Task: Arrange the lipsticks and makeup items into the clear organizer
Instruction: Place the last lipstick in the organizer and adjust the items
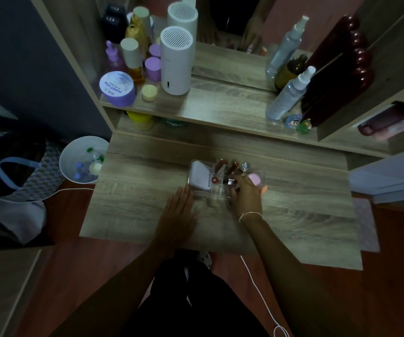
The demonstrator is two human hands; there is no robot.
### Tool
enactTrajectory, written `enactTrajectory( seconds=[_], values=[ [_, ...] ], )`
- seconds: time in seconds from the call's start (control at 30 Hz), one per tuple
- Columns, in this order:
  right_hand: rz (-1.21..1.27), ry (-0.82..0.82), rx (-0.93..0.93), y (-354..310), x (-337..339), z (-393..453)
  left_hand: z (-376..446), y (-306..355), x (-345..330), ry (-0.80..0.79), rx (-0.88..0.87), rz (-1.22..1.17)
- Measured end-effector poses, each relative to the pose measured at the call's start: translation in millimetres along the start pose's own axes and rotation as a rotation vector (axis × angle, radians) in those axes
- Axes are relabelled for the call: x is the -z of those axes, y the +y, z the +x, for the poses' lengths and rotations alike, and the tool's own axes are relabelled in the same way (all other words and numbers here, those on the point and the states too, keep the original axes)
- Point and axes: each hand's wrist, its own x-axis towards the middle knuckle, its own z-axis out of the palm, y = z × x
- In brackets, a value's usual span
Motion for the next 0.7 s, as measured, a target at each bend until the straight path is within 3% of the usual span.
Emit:
enactTrajectory(
  seconds=[0.43, 0.7],
  values=[
    [0.076, 0.033, -0.014, -1, 1, -6, -3, 2, 2, 0.034, -0.007, 0.02],
    [0.14, 0.06, -0.042, -3, 0, -14, -16, -7, 1, 0.122, -0.01, -0.089]
  ],
)
